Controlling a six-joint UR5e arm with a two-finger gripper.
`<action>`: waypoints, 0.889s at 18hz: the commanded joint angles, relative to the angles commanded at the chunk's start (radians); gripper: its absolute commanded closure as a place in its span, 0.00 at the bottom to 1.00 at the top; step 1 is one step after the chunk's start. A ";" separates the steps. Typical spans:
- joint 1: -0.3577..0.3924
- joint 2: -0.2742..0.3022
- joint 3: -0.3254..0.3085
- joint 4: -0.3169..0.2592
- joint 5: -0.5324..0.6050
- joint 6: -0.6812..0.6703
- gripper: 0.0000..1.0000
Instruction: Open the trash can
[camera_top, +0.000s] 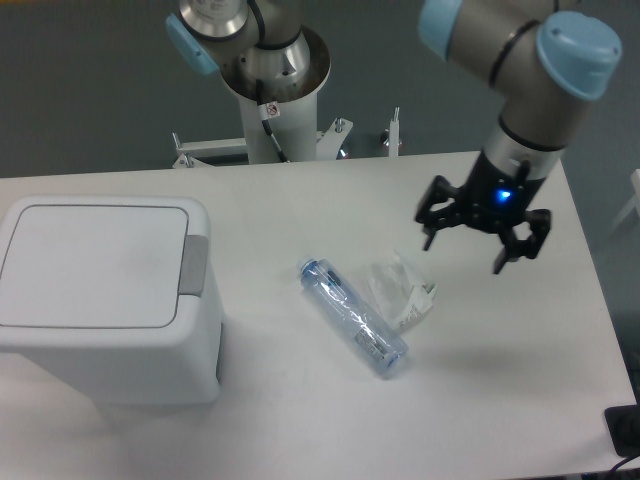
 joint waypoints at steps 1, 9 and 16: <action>-0.014 0.000 0.008 0.000 -0.022 -0.023 0.00; -0.012 0.049 -0.011 -0.005 -0.135 -0.031 0.00; -0.012 0.049 -0.011 -0.005 -0.135 -0.031 0.00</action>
